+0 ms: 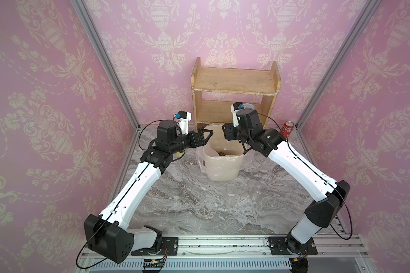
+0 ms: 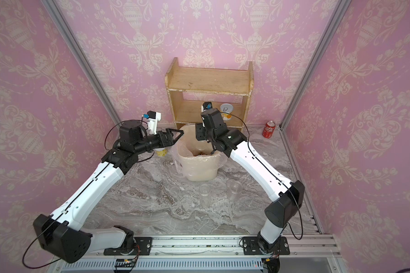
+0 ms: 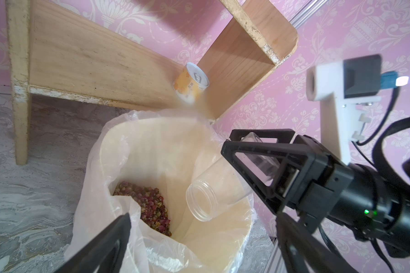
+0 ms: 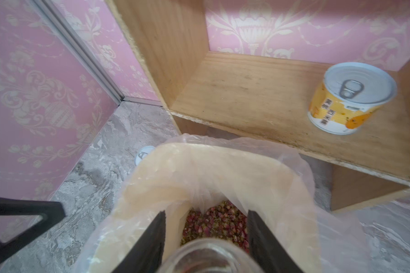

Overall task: Empty the moldy dried flower tea in the jars
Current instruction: Pour the moldy dried flower tea into the trash bin.

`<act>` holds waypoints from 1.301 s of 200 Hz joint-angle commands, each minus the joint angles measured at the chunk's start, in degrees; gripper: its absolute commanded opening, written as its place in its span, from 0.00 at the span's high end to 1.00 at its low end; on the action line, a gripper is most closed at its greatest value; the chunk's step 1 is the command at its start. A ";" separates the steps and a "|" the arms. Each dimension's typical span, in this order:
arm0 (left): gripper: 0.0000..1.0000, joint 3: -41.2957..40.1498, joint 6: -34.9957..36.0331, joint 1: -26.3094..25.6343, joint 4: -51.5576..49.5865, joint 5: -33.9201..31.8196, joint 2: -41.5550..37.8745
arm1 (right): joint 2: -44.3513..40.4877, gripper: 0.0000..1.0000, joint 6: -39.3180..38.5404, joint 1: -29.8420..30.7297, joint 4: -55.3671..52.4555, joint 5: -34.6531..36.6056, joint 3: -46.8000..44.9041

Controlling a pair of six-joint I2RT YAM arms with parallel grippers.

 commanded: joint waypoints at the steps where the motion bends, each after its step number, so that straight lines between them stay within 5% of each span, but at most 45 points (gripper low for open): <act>1: 0.02 -1.18 -1.09 0.57 1.05 0.54 -1.32 | 1.46 0.60 -5.79 3.08 -2.09 7.97 4.85; 18: 0.02 -1.48 -0.97 0.61 1.04 0.33 -1.59 | 3.90 0.63 -1.08 0.79 -8.83 4.23 10.73; 37: 0.02 -1.69 -1.27 0.68 1.39 0.43 -1.57 | -1.70 0.63 7.92 -3.43 4.26 -8.06 -0.49; 51: 0.02 -1.84 -1.63 0.66 1.90 0.52 -1.50 | -3.12 0.63 4.24 -1.29 7.47 -3.20 -3.96; 73: 0.02 -1.76 -1.69 0.70 1.94 0.43 -1.66 | 2.22 0.61 -2.01 1.99 -5.75 7.53 6.48; 100: 0.02 -1.84 -1.84 0.70 1.87 0.58 -1.75 | -2.87 0.63 11.26 -4.17 6.31 -10.37 -3.08; 113: 0.02 -1.88 -2.11 0.68 2.02 0.54 -1.59 | -4.34 0.64 7.36 -2.10 9.01 -5.90 -6.08; 126: 0.02 -1.94 -2.27 0.70 2.31 0.65 -1.68 | -1.67 0.61 0.36 1.04 1.51 4.43 -0.12; 135: 0.02 -2.01 -2.36 0.70 2.28 0.61 -1.77 | 0.75 0.61 0.95 0.96 -4.74 5.23 5.03; 161: 0.02 -2.32 -3.12 0.70 3.21 1.16 -1.94 | -3.48 0.63 12.79 -4.95 5.28 -9.86 -2.23; 201: 0.01 -4.57 -9.00 0.70 10.72 3.61 -2.39 | -8.87 0.60 24.99 -7.77 13.77 -11.28 -8.80; 260: 0.02 -7.01 -31.52 0.62 28.74 7.12 0.61 | -14.80 0.58 50.29 -10.93 39.24 -18.82 -24.69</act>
